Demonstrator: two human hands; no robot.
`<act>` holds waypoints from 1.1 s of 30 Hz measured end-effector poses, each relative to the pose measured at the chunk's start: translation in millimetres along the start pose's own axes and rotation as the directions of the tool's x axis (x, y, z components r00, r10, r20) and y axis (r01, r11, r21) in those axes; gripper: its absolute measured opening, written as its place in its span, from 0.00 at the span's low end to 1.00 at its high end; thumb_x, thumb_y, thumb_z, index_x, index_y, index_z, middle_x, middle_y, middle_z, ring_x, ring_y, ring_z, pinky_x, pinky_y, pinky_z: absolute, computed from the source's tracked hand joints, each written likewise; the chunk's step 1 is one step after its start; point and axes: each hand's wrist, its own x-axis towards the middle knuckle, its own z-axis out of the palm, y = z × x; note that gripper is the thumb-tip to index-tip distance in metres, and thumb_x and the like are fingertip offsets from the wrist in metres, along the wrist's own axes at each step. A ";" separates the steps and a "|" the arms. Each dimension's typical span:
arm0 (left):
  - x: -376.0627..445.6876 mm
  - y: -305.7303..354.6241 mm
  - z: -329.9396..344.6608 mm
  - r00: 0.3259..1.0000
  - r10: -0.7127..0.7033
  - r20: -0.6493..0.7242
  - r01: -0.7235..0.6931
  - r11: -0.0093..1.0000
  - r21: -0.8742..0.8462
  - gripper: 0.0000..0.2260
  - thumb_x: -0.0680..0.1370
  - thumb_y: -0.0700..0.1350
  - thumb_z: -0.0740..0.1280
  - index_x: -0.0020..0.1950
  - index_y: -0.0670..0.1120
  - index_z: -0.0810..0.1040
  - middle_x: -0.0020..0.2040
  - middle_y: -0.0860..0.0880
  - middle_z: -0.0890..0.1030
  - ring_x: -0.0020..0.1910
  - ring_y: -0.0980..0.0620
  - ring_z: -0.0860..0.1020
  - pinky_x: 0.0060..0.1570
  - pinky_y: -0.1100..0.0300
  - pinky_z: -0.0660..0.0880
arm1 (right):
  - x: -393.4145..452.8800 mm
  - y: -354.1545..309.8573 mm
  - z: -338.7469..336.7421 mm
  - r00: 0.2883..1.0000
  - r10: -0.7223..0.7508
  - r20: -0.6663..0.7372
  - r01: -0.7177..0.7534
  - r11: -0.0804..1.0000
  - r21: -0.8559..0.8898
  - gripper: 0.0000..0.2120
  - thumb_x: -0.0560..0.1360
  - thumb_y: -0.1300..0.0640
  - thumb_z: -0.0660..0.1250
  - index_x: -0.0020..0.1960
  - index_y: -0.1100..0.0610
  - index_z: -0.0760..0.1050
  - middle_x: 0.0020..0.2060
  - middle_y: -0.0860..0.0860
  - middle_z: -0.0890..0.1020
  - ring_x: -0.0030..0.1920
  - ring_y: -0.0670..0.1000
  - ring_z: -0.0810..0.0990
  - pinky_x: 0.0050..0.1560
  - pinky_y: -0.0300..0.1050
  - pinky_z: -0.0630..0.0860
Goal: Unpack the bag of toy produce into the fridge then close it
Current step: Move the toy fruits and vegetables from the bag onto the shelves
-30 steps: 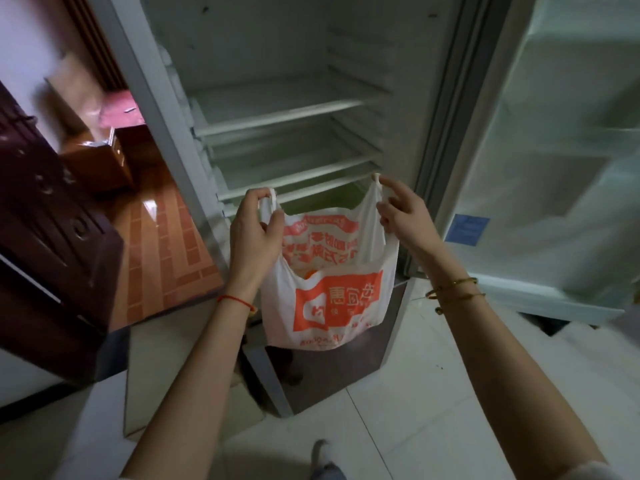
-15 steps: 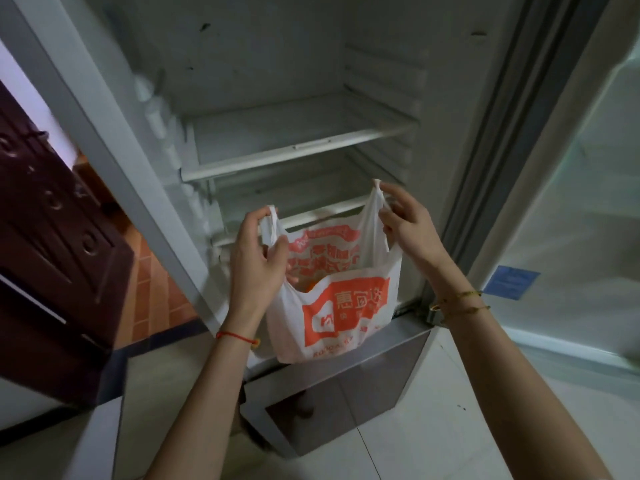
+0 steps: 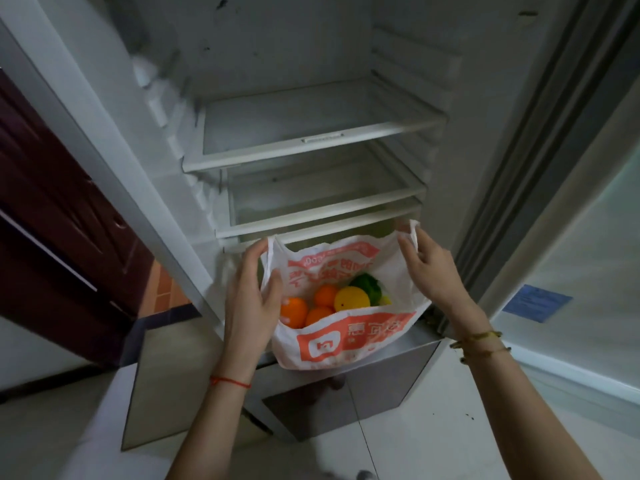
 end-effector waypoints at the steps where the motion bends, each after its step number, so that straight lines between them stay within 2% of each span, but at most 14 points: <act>1: -4.3 1.3 1.7 1.000 0.009 -0.009 -0.008 0.999 0.036 0.20 0.81 0.46 0.62 0.72 0.56 0.65 0.62 0.56 0.73 0.55 0.62 0.75 0.48 0.52 0.82 | -0.6 5.7 -0.5 1.000 0.014 0.019 -0.013 0.999 -0.032 0.26 0.81 0.40 0.51 0.73 0.52 0.66 0.48 0.55 0.84 0.45 0.54 0.83 0.49 0.52 0.81; 3: -12.2 3.4 4.9 1.000 0.005 -0.019 -0.004 0.996 0.093 0.20 0.81 0.46 0.61 0.73 0.57 0.63 0.58 0.56 0.72 0.45 0.65 0.74 0.39 0.54 0.82 | -2.5 16.3 -1.0 0.998 0.010 0.054 -0.005 0.996 -0.090 0.25 0.81 0.43 0.53 0.73 0.55 0.63 0.37 0.54 0.82 0.35 0.52 0.82 0.40 0.49 0.82; 5: -19.1 3.6 10.5 1.000 0.000 -0.006 0.000 0.993 0.115 0.22 0.81 0.45 0.60 0.74 0.57 0.61 0.60 0.53 0.73 0.44 0.63 0.76 0.36 0.58 0.81 | -6.2 29.9 -0.8 0.993 -0.014 0.113 0.035 0.983 -0.179 0.24 0.81 0.46 0.59 0.71 0.56 0.61 0.32 0.51 0.79 0.31 0.52 0.80 0.36 0.51 0.81; 7: -24.1 2.2 16.3 1.000 -0.017 0.004 0.016 0.988 0.154 0.24 0.81 0.44 0.59 0.75 0.59 0.57 0.60 0.50 0.75 0.42 0.56 0.79 0.34 0.56 0.81 | -8.0 46.6 -0.6 0.979 0.017 0.205 0.041 0.961 -0.275 0.29 0.77 0.48 0.66 0.71 0.56 0.56 0.37 0.52 0.81 0.34 0.55 0.81 0.38 0.51 0.80; 9: -29.1 -1.1 21.9 0.999 -0.052 -0.001 0.051 0.975 0.217 0.26 0.81 0.45 0.58 0.76 0.61 0.53 0.56 0.47 0.76 0.36 0.53 0.79 0.29 0.55 0.80 | -8.7 63.9 0.9 0.957 0.074 0.279 0.031 0.935 -0.353 0.38 0.73 0.47 0.71 0.72 0.54 0.51 0.49 0.57 0.84 0.42 0.59 0.83 0.45 0.56 0.82; 12: -41.1 -6.4 29.3 0.994 -0.111 0.003 0.107 0.962 0.250 0.29 0.81 0.45 0.58 0.77 0.64 0.48 0.54 0.45 0.76 0.35 0.51 0.79 0.29 0.51 0.80 | -10.0 85.3 6.5 0.931 0.101 0.351 0.073 0.890 -0.450 0.47 0.69 0.47 0.75 0.75 0.58 0.48 0.61 0.59 0.79 0.52 0.62 0.82 0.53 0.57 0.80; 14: -48.6 -8.1 33.3 0.988 -0.152 0.012 0.142 0.948 0.284 0.32 0.81 0.43 0.60 0.76 0.64 0.47 0.57 0.44 0.76 0.36 0.50 0.79 0.31 0.50 0.81 | -10.9 96.0 10.3 0.915 0.106 0.390 0.110 0.863 -0.492 0.47 0.68 0.46 0.76 0.75 0.58 0.51 0.67 0.60 0.73 0.55 0.63 0.81 0.55 0.57 0.79; 16: -55.7 -7.5 37.6 0.981 -0.190 0.030 0.168 0.924 0.345 0.34 0.80 0.42 0.63 0.78 0.60 0.46 0.62 0.44 0.75 0.38 0.50 0.79 0.33 0.54 0.79 | -9.8 104.1 14.4 0.903 0.094 0.419 0.148 0.847 -0.510 0.44 0.67 0.45 0.77 0.72 0.58 0.56 0.70 0.59 0.68 0.53 0.62 0.81 0.54 0.56 0.79; 18: -63.2 -3.6 42.1 0.975 -0.207 0.083 0.155 0.896 0.416 0.37 0.78 0.42 0.66 0.79 0.56 0.46 0.70 0.45 0.70 0.44 0.48 0.79 0.36 0.56 0.75 | -7.9 111.0 20.2 0.897 0.061 0.437 0.191 0.839 -0.510 0.47 0.65 0.46 0.78 0.74 0.57 0.55 0.72 0.57 0.65 0.51 0.60 0.82 0.52 0.55 0.81; 21: -70.0 -3.4 48.1 0.943 -0.267 0.198 0.118 0.826 0.550 0.43 0.76 0.41 0.68 0.79 0.54 0.40 0.80 0.49 0.52 0.42 0.50 0.74 0.35 0.61 0.69 | -4.5 117.1 26.4 0.892 0.007 0.453 0.251 0.824 -0.507 0.49 0.63 0.45 0.80 0.73 0.57 0.55 0.72 0.57 0.63 0.48 0.59 0.82 0.48 0.53 0.82; 24: -69.8 -21.3 54.5 0.904 -0.351 0.245 0.119 0.757 0.642 0.55 0.72 0.44 0.73 0.75 0.56 0.27 0.80 0.51 0.40 0.44 0.51 0.75 0.31 0.65 0.64 | -2.6 122.6 30.7 0.878 0.019 0.478 0.280 0.789 -0.546 0.50 0.62 0.42 0.79 0.73 0.57 0.56 0.75 0.57 0.59 0.49 0.60 0.82 0.49 0.54 0.82; 28: -69.7 -45.1 63.7 0.881 -0.393 0.262 0.142 0.750 0.646 0.67 0.66 0.49 0.80 0.63 0.61 0.15 0.80 0.51 0.37 0.52 0.43 0.79 0.40 0.57 0.74 | -1.1 132.3 37.7 0.856 0.020 0.516 0.320 0.764 -0.561 0.55 0.60 0.40 0.80 0.75 0.57 0.53 0.78 0.56 0.54 0.51 0.59 0.83 0.49 0.53 0.82; 31: -66.8 -42.5 64.3 0.881 -0.377 0.287 0.129 0.773 0.621 0.67 0.66 0.49 0.79 0.61 0.62 0.14 0.80 0.49 0.39 0.49 0.44 0.79 0.41 0.54 0.76 | 0.2 133.6 40.0 0.852 0.018 0.523 0.307 0.792 -0.528 0.58 0.61 0.41 0.80 0.77 0.57 0.49 0.78 0.56 0.55 0.52 0.58 0.82 0.51 0.53 0.82; 33: -63.4 -39.0 62.3 0.885 -0.352 0.306 0.109 0.793 0.599 0.64 0.68 0.49 0.77 0.66 0.61 0.17 0.80 0.46 0.44 0.43 0.46 0.77 0.38 0.55 0.74 | -0.4 127.6 40.0 0.847 -0.018 0.532 0.271 0.875 -0.402 0.60 0.62 0.45 0.80 0.78 0.53 0.43 0.76 0.57 0.59 0.58 0.59 0.80 0.58 0.56 0.80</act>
